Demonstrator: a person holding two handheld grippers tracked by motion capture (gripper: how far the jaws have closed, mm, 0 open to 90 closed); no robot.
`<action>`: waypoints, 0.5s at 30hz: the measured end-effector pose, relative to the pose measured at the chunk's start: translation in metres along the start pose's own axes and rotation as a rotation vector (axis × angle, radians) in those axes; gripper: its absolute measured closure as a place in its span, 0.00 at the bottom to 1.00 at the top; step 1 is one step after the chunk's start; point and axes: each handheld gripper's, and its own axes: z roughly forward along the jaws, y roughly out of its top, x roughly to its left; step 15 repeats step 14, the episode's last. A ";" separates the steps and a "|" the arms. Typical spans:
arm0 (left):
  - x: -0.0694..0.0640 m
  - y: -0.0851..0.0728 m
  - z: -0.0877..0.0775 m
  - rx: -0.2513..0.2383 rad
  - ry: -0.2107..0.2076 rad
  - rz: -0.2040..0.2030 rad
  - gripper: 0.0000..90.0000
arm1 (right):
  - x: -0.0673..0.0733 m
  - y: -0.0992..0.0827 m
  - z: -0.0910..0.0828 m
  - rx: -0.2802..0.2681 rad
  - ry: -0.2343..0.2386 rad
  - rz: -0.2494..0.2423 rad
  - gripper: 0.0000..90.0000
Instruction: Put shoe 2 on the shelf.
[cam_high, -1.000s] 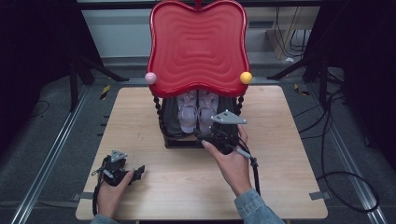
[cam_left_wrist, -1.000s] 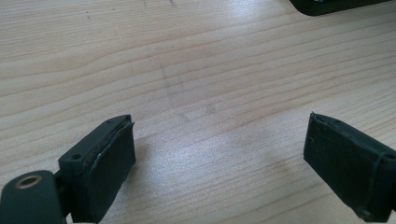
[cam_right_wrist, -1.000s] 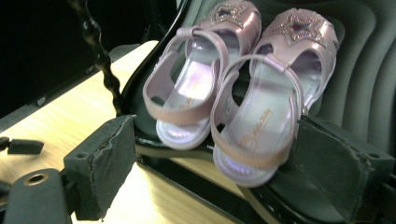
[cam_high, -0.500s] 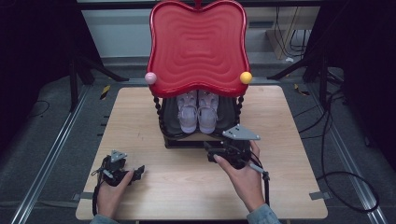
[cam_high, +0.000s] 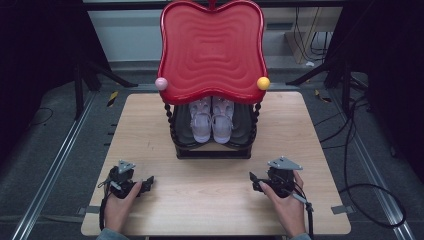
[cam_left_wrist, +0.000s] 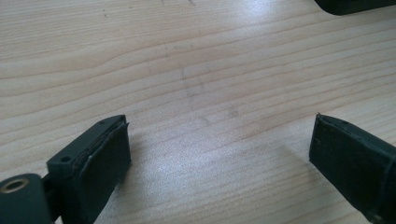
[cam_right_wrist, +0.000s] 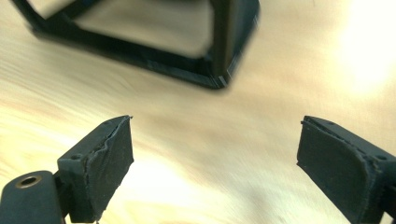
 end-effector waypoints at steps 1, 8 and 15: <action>0.000 -0.001 0.001 -0.007 0.007 0.007 0.04 | -0.004 -0.004 0.004 0.019 -0.008 0.003 0.12; -0.001 0.000 0.002 0.000 0.018 0.022 0.03 | -0.019 -0.023 0.021 0.109 -0.044 0.020 0.10; -0.001 0.000 0.003 0.000 0.018 0.023 0.03 | -0.018 -0.024 0.025 0.107 -0.043 -0.033 0.06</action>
